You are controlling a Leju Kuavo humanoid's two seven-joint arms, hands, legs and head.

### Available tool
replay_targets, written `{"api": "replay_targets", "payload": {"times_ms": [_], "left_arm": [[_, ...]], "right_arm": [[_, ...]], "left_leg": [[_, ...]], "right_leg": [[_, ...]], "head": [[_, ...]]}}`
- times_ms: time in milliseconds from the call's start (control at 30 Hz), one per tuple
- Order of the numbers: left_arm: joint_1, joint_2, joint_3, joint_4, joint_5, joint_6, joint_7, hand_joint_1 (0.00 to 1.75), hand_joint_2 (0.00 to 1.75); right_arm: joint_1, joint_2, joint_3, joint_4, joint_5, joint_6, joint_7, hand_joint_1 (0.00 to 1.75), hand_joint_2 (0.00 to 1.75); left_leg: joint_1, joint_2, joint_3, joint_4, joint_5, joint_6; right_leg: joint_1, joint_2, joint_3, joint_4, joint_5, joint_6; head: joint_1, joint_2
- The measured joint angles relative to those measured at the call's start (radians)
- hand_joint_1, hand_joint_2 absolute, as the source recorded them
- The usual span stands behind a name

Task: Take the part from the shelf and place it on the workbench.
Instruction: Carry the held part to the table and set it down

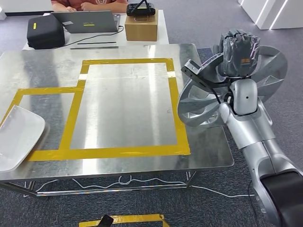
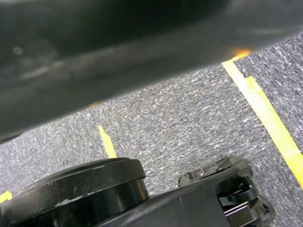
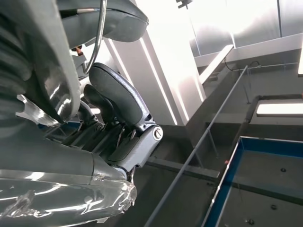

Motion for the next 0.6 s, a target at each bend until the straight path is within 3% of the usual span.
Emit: {"api": "replay_targets", "payload": {"times_ms": [600], "left_arm": [[-0.002, -0.002, -0.001, 0.000, -0.017, -0.001, 0.018, 0.00, 0.00]], "right_arm": [[-0.076, 0.081, 0.050, 0.069, 0.079, -0.011, 0.025, 1.75, 1.75]], "left_leg": [[0.000, 0.000, -0.001, 0.000, 0.000, 0.000]], "right_leg": [[0.000, 0.000, -0.001, 0.000, 0.000, 0.000]], "head": [[0.000, 0.000]]}}
